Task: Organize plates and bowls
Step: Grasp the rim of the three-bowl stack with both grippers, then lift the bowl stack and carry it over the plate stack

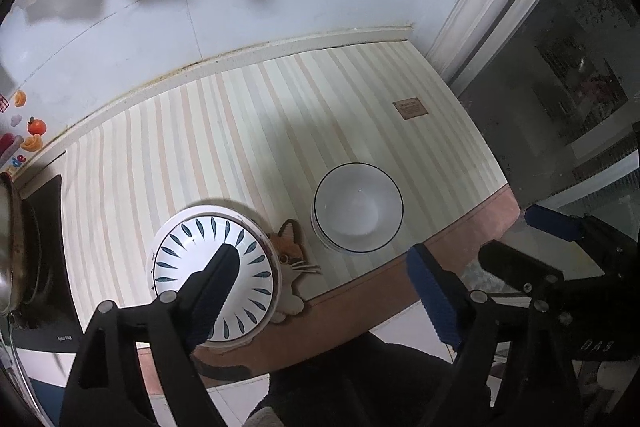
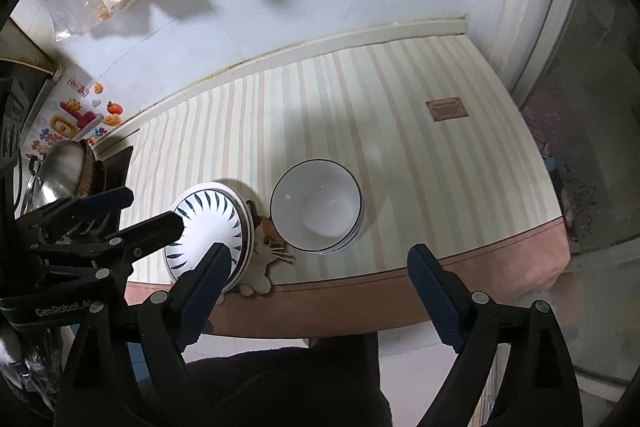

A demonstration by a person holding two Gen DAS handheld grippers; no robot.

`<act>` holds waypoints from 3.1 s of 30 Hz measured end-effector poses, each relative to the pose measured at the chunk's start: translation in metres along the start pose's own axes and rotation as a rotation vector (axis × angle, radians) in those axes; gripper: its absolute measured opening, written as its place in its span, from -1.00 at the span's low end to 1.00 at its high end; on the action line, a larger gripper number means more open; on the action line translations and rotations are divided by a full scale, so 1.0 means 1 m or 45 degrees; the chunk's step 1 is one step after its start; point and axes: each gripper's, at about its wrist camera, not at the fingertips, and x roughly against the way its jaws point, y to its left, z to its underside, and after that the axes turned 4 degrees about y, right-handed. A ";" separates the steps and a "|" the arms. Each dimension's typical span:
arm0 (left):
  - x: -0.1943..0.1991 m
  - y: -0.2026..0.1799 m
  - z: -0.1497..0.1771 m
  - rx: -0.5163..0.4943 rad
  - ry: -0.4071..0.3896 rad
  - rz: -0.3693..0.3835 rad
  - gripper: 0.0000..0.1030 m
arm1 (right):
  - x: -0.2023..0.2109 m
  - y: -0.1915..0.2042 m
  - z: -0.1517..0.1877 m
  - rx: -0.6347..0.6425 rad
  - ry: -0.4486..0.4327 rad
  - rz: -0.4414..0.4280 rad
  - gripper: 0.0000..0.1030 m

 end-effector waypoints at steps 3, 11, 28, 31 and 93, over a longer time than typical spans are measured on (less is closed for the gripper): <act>0.000 0.002 0.000 0.016 0.004 -0.002 0.83 | 0.004 -0.003 0.000 -0.017 -0.010 0.000 0.81; -0.030 0.017 -0.013 0.082 0.071 0.083 0.83 | -0.013 -0.019 -0.008 -0.064 0.003 -0.072 0.86; -0.213 0.049 -0.056 0.276 0.486 0.263 0.81 | -0.199 -0.102 -0.028 -0.341 0.279 -0.507 0.92; -0.235 0.044 -0.056 0.273 0.545 0.309 0.69 | -0.229 -0.109 -0.026 -0.368 0.338 -0.587 0.92; -0.139 0.211 0.001 0.602 0.368 0.297 0.09 | -0.275 0.106 -0.087 0.002 0.635 -0.786 0.08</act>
